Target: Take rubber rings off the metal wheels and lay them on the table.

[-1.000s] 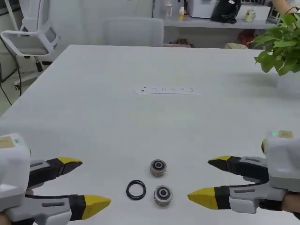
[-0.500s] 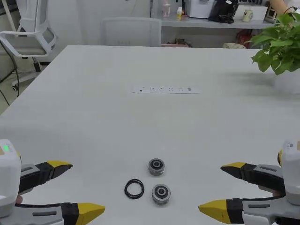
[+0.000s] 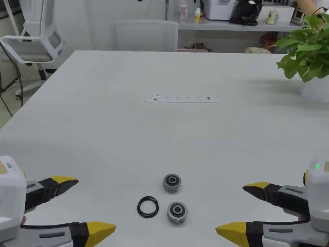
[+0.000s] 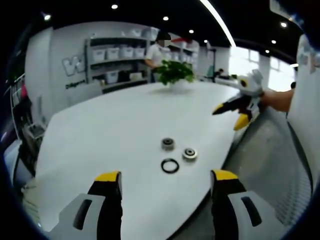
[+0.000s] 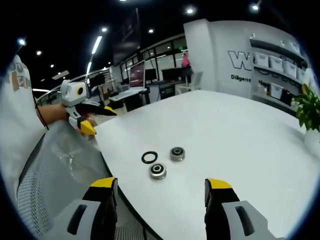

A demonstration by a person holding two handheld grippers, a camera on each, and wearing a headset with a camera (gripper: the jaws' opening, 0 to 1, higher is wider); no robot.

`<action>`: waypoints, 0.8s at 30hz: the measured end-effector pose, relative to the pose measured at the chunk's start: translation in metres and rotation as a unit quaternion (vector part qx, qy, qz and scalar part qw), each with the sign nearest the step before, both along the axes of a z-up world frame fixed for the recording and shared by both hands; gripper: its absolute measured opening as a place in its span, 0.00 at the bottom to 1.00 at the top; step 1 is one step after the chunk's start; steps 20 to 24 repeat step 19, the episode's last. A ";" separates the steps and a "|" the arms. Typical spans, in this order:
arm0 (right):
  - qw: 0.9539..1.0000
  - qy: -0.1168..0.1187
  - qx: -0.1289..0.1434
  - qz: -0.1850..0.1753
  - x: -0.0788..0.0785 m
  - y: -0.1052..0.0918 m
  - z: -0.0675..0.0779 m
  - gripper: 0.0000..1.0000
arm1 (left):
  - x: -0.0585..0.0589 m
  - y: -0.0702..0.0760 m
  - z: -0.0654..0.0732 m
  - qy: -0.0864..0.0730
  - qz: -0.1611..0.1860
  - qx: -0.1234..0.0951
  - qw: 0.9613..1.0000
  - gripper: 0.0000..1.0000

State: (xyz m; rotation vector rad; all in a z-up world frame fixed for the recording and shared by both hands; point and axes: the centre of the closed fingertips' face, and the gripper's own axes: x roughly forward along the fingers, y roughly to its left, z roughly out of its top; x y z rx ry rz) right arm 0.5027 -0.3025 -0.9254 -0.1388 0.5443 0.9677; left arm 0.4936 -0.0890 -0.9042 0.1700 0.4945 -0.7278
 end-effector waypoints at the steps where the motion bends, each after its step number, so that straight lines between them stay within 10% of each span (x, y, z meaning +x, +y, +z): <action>1: 1.000 0.000 -0.001 0.000 -0.001 0.000 0.000 0.70 | 0.000 0.000 0.000 0.001 0.002 -0.002 1.000 0.73; 24: 1.000 0.007 -0.013 0.008 -0.002 0.000 -0.007 0.69 | -0.001 0.000 -0.003 0.007 -0.001 -0.002 1.000 0.73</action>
